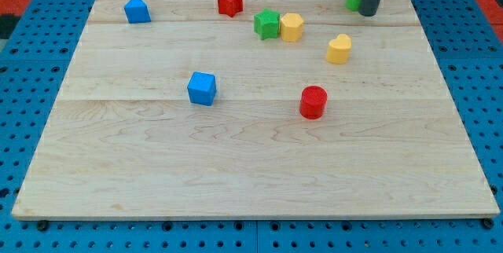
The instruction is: Move the blue cube below the blue triangle
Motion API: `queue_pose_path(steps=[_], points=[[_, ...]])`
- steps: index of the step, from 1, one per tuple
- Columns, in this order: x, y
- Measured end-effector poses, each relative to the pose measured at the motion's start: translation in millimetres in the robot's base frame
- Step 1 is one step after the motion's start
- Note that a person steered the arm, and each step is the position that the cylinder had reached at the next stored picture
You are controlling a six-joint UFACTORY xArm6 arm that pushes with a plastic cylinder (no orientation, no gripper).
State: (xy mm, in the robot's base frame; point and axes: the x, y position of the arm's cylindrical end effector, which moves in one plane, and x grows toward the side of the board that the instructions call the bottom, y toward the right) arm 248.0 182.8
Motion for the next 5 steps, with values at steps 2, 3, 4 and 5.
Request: queue_pose_path(steps=[2, 3, 4, 5], points=[[10.1, -65.9], [23.2, -10.7], [57.5, 38.0], [121.0, 22.8]])
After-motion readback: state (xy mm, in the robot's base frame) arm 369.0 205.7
